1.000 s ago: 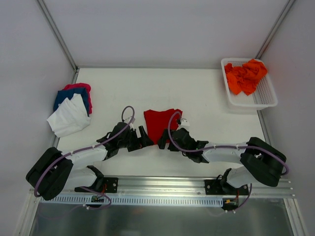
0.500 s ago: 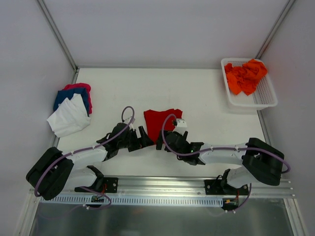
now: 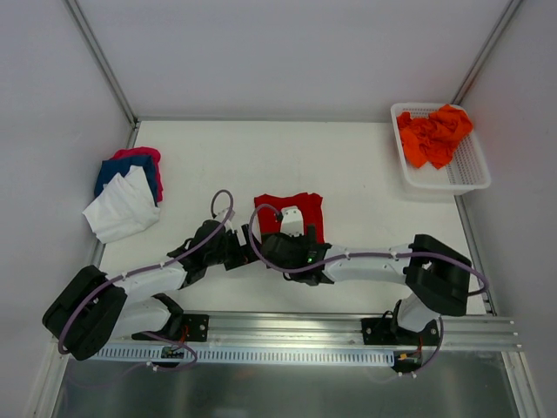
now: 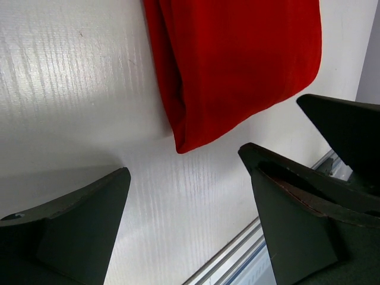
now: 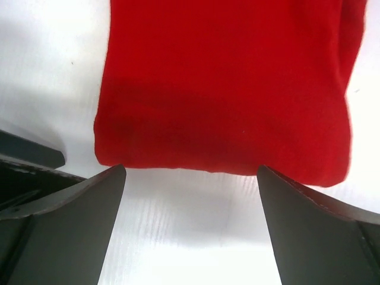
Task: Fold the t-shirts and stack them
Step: Fold the tshirt
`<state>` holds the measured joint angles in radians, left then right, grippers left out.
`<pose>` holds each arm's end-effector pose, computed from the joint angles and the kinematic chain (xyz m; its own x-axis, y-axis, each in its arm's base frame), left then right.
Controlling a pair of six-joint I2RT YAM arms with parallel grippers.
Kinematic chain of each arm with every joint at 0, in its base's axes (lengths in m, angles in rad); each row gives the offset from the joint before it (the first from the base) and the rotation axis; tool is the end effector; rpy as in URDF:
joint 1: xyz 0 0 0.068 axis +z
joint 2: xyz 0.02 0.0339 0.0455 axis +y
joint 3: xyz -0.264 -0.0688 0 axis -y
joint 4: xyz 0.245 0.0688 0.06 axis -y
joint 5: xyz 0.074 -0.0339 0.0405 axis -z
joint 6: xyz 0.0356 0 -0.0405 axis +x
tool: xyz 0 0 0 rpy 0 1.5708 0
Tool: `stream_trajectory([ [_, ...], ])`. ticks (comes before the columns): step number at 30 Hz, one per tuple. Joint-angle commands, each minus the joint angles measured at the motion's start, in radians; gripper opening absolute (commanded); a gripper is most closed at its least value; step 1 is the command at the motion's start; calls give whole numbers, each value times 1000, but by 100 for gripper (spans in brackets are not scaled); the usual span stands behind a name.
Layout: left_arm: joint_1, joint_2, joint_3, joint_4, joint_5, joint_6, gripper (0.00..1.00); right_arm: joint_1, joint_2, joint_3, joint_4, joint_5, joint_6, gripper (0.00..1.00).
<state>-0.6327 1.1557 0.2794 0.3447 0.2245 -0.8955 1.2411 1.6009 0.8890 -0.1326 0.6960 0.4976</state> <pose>0.1648 -0.1307 0.1501 -0.8263 -0.3377 -0.4508 0.1380 0.6545 -0.7434 0.1252 0.2953 0.1870 -0.4935 -0.3107 -0.8124 -0.4014 0.9100 -0.1042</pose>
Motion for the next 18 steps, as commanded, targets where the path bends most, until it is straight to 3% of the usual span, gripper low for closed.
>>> stream_trajectory([
  [1,2,1,-23,-47,6,4,87,24,-5,101,-107,-44,-68,100],
  [4,2,-7,-29,-39,3,0,87,17,-129,-96,121,-145,14,99],
  [8,2,-17,-46,-24,1,-11,88,38,-329,-364,433,-104,218,99],
  [10,2,-19,-49,-18,1,-14,87,81,-373,-518,687,43,275,100],
  [12,2,-21,-54,-9,4,-17,87,173,-398,-568,790,261,324,99],
  [14,2,-19,-60,-3,6,-26,87,242,-385,-567,818,367,321,100],
  [18,2,-42,-74,8,12,-33,87,297,-206,-536,978,600,383,100],
])
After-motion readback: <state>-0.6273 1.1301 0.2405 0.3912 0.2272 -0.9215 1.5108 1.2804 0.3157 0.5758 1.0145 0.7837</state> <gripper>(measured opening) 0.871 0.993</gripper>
